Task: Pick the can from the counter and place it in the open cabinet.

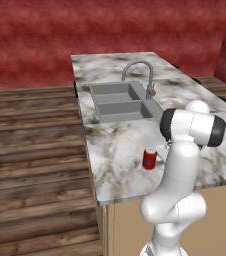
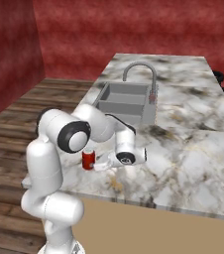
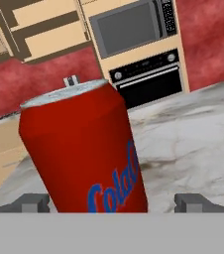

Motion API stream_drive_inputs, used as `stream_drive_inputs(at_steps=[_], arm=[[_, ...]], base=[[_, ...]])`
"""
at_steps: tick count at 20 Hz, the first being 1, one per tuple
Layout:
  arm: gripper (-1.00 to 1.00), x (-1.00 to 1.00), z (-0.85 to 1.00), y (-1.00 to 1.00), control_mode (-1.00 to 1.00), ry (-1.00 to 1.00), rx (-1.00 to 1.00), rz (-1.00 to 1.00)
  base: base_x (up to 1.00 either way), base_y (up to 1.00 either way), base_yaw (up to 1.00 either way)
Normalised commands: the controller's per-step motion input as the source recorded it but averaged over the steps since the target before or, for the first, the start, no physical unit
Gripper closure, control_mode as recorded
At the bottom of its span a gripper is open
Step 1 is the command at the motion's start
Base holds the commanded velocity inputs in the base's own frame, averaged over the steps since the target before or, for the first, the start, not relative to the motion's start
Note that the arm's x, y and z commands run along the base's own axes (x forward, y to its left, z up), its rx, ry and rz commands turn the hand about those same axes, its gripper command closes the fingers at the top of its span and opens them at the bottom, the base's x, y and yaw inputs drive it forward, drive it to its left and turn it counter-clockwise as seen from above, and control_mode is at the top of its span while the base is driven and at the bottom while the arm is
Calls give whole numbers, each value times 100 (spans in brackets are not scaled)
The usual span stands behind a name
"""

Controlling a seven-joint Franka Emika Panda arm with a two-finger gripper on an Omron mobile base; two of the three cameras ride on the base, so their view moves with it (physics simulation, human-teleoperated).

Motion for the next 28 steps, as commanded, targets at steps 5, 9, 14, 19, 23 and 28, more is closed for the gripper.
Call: stream_drive_inputs(at_steps=[5,9,14,19,23,28], arm=[[-100,-20,0,26,-100,0,0,0],[-100,-10,0,29,-100,-3,0,0],[-100,-2,0,28,-100,-4,0,0],[-100,0,0,27,-100,-1,0,-1],[100,3,0,16,-100,0,0,-3],[100,3,0,4,-100,0,0,-1]], base=[[0,0,0],[0,0,0],[0,0,0],[0,0,0],[0,0,0],[0,0,0]])
